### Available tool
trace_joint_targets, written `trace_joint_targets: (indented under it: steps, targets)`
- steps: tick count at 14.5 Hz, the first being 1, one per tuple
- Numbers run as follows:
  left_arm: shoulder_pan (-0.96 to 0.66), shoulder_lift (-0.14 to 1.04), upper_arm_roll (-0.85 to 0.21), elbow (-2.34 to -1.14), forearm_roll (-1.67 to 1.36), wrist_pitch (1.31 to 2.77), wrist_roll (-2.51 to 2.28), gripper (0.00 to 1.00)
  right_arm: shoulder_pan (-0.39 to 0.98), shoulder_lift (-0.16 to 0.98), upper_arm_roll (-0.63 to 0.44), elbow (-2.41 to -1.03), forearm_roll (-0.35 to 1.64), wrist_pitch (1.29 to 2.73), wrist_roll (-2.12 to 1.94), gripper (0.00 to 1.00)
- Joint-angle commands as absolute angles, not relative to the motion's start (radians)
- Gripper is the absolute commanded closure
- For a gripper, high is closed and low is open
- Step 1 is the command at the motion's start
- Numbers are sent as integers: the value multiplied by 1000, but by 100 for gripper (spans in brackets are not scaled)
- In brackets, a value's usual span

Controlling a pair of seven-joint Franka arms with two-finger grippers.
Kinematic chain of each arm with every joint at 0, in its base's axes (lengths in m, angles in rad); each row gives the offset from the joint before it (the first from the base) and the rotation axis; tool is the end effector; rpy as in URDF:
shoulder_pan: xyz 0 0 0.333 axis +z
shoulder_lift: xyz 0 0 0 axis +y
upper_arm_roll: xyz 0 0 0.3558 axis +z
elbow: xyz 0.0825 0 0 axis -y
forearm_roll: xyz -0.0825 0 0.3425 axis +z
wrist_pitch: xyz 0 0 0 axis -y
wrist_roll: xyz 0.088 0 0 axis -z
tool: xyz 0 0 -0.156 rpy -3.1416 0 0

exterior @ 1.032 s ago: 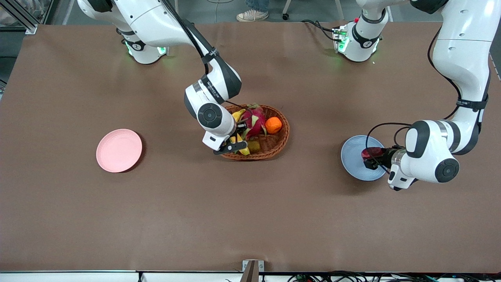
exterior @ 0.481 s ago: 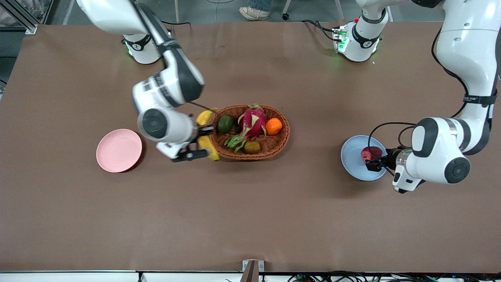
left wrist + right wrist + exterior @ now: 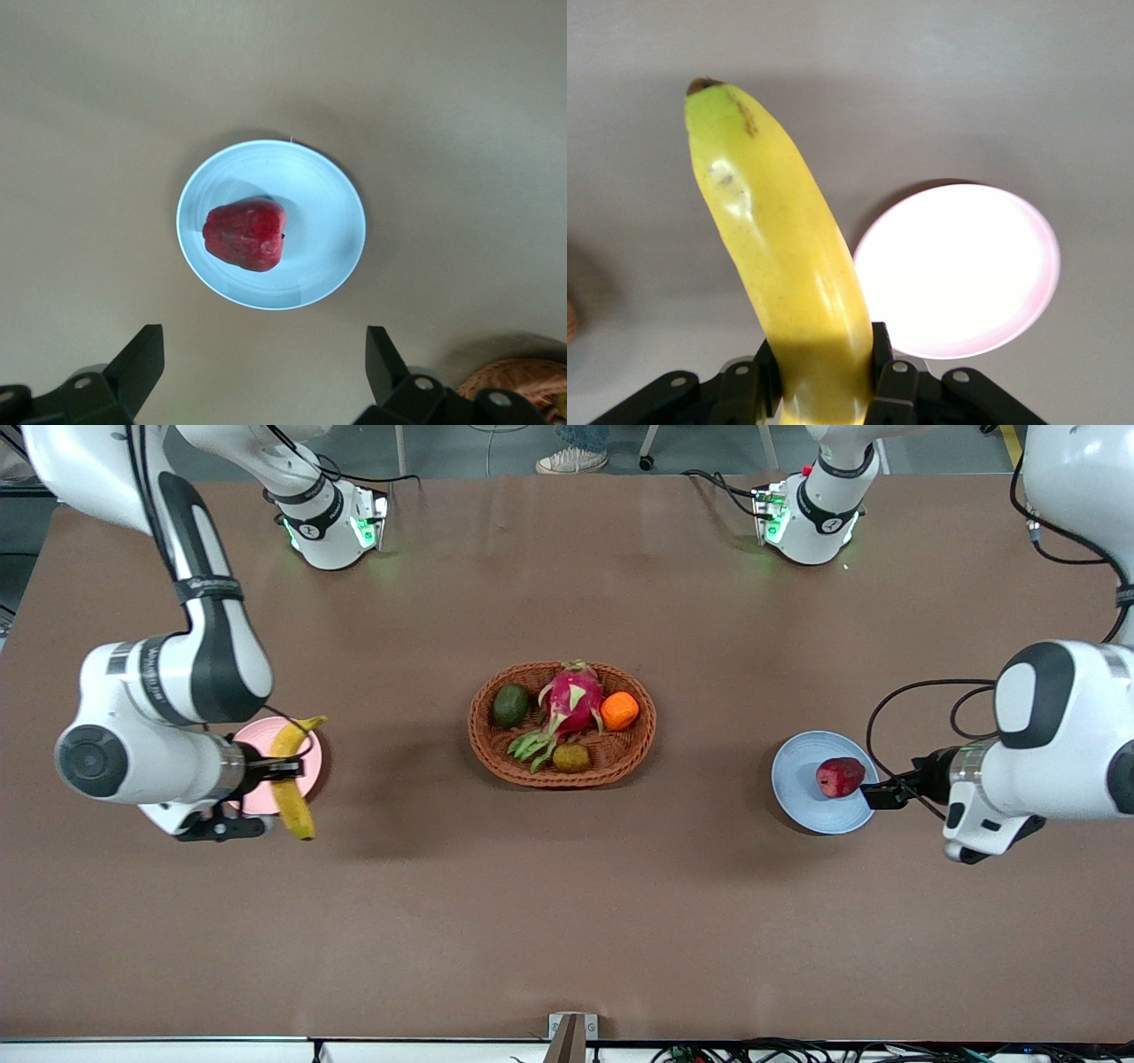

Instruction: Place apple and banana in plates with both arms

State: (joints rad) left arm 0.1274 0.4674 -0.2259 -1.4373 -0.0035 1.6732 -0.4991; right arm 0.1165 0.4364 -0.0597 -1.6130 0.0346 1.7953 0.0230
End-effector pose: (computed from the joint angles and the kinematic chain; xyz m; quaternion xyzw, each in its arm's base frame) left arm 0.6324 -0.0398 0.4133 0.9714 0.2038 -0.1205 0.0186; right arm 0.6116 0.0436 0.3633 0.9919 0.0120 -0.1263 0.0017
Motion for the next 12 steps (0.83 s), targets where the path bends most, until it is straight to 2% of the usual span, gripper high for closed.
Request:
trace_joint_targets:
  steps: [1, 3, 6, 10, 11, 12]
  targets:
    - [127, 416, -224, -1413, 47, 1655, -416, 0, 34, 419, -34, -1693, 6, 1865, 2, 83]
    - [127, 411, -224, -1350, 95, 1655, -367, 0, -12, 419, -34, -1784, 6, 1958, -44, 83]
    - [130, 324, -224, -1351, 110, 1651, -287, 0, -57, 419, -32, -1867, 6, 2012, -100, 83]
    - [129, 227, -225, -1350, 110, 1553, -241, 0, -67, 419, -34, -1969, 6, 2084, -123, 82]
    - [127, 204, -227, -1353, 109, 1524, -233, 0, -72, 419, -34, -2005, 6, 2129, -124, 79]
    - [127, 181, -239, -1353, 109, 1484, -219, 0, -71, 419, -34, -2029, 6, 2167, -124, 71]
